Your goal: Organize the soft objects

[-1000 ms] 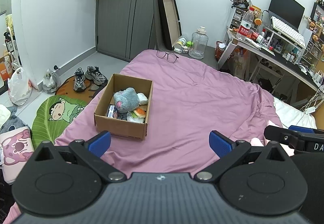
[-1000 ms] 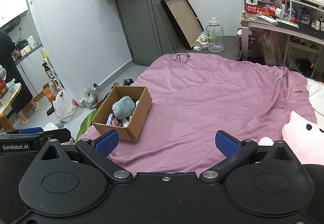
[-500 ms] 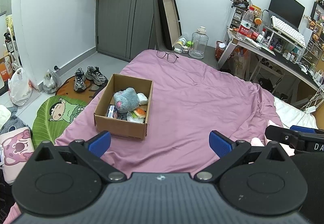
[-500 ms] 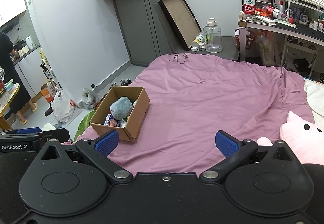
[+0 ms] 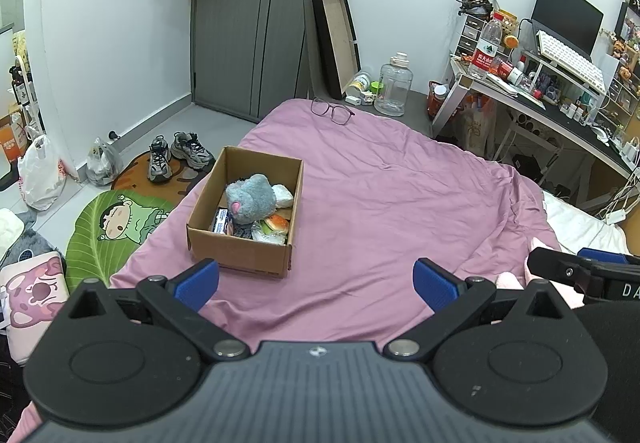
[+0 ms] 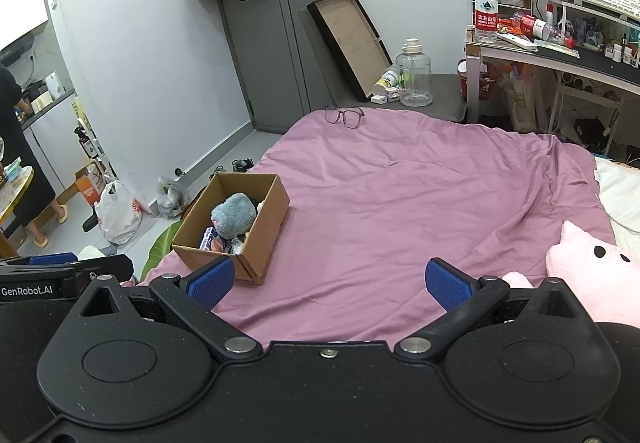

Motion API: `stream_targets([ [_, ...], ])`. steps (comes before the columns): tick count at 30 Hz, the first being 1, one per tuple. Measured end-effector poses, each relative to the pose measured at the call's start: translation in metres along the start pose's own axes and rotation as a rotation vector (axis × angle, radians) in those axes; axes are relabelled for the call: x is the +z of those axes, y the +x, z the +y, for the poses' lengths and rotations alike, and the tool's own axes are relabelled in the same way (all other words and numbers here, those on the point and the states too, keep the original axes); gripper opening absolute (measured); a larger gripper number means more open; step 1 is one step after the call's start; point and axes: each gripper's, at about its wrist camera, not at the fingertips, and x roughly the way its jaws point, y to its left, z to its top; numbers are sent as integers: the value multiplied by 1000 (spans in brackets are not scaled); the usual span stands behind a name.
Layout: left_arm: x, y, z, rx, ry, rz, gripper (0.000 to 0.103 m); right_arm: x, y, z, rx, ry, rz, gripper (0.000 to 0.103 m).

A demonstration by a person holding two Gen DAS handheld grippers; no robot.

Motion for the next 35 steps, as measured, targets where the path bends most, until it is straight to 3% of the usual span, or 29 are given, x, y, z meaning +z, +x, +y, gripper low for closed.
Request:
stream_targets([
  [35,1,-5,1,20,14,-5,102,-3,1,-5,15,26,-5,103],
])
